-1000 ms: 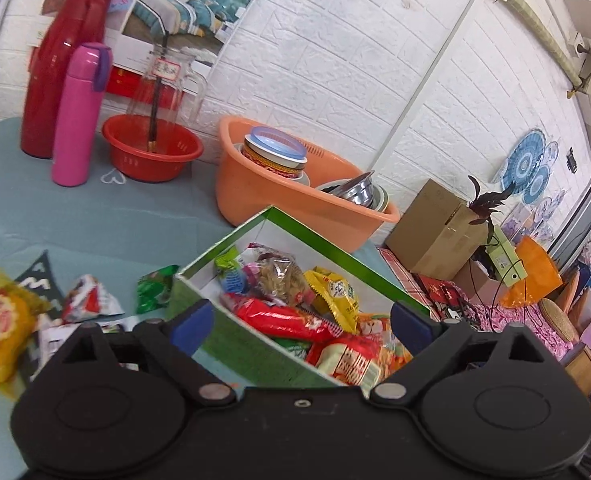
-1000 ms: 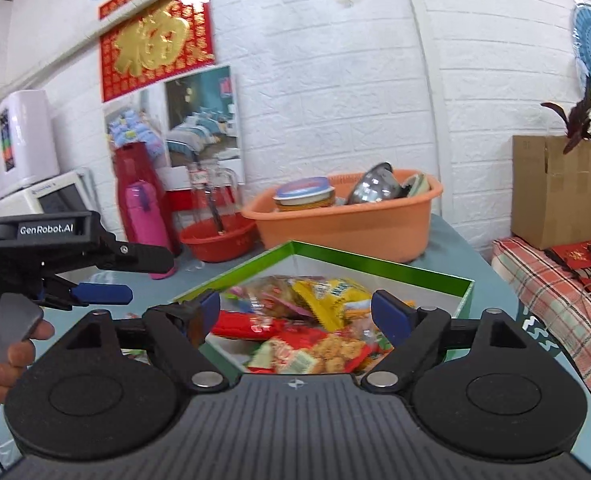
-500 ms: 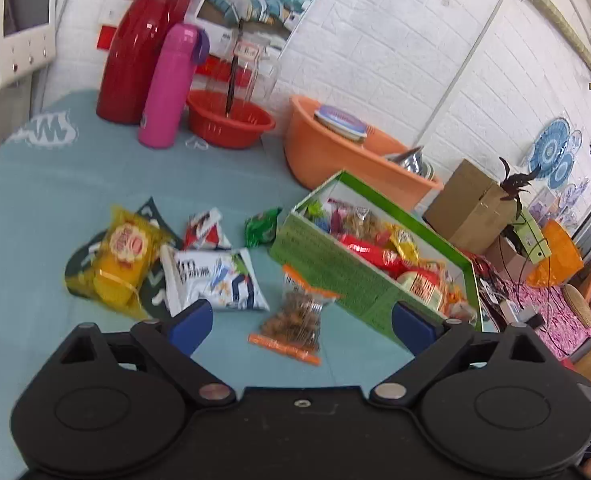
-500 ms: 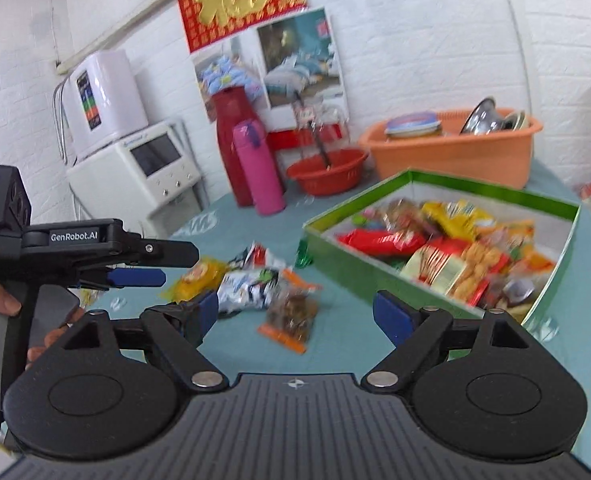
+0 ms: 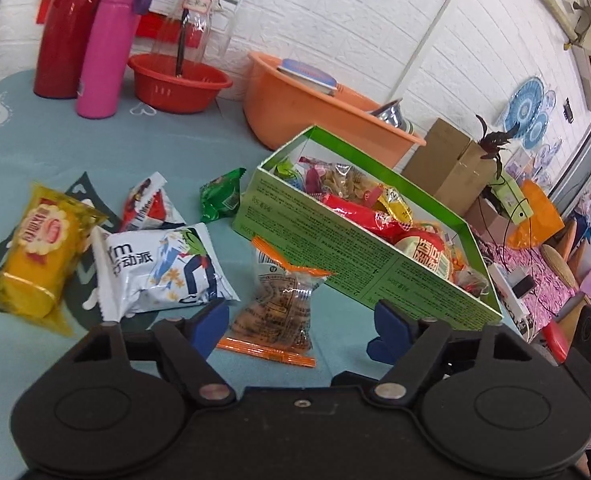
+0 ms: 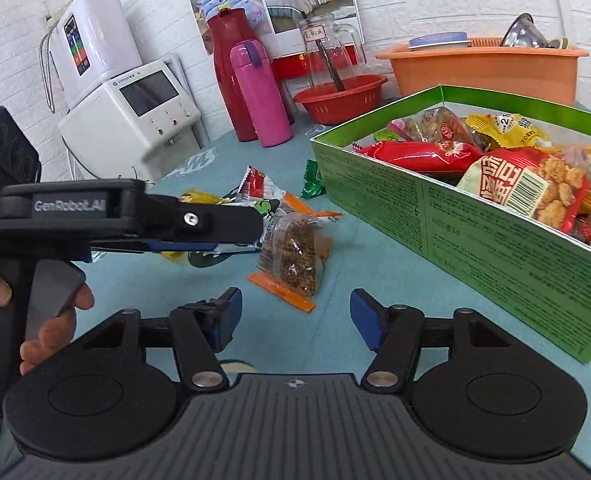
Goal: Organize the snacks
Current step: 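Grasp the clear brown snack bag with orange strip using the left gripper, then carry the brown snack bag into the box and open the left gripper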
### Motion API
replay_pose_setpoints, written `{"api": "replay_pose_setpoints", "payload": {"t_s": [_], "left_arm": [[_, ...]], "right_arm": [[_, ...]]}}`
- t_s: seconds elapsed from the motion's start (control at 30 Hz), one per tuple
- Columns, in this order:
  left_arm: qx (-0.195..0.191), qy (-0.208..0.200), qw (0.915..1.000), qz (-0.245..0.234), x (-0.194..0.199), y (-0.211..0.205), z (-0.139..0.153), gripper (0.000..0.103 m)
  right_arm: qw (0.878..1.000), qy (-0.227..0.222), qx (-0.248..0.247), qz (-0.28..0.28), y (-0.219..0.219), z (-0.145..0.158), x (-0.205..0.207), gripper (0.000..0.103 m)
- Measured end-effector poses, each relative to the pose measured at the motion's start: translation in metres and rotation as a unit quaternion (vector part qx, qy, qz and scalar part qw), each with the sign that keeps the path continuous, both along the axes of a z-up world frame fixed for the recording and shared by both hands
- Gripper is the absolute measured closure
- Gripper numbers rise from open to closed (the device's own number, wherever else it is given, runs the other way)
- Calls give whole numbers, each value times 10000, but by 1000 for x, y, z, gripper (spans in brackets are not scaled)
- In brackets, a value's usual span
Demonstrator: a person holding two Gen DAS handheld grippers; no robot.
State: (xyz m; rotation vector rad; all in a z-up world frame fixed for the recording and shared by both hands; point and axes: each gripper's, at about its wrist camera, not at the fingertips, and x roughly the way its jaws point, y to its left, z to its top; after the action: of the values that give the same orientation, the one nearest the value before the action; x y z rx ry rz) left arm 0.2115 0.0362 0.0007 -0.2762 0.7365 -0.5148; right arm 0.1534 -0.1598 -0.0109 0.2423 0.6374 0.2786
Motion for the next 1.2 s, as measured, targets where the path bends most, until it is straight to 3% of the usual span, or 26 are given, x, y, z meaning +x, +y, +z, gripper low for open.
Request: {"api": "replay_pose_setpoints", "payload": {"t_s": [0.27, 0.37, 0.53, 0.6, 0.9, 1.2], "left_arm": [[55, 113, 9999, -103, 21, -4, -11, 3], [136, 186, 9996, -190, 28, -8, -16, 13], [276, 204, 9992, -184, 27, -15, -23, 19], [300, 211, 9991, -197, 22, -17, -21, 19], [333, 222, 9988, -264, -1, -33, -5, 21], [411, -302, 9972, -555, -21, -67, 32, 21]], "right_arm": [[10000, 21, 57, 57, 2, -10, 26, 14], [9999, 69, 1, 104, 7, -14, 36, 22], [9998, 35, -113, 140, 12, -16, 40, 41], [9997, 41, -177, 187, 11, -14, 38, 43], [9996, -9, -253, 111, 9, -1, 9, 46], [9972, -612, -370, -206, -10, 25, -23, 46]]}}
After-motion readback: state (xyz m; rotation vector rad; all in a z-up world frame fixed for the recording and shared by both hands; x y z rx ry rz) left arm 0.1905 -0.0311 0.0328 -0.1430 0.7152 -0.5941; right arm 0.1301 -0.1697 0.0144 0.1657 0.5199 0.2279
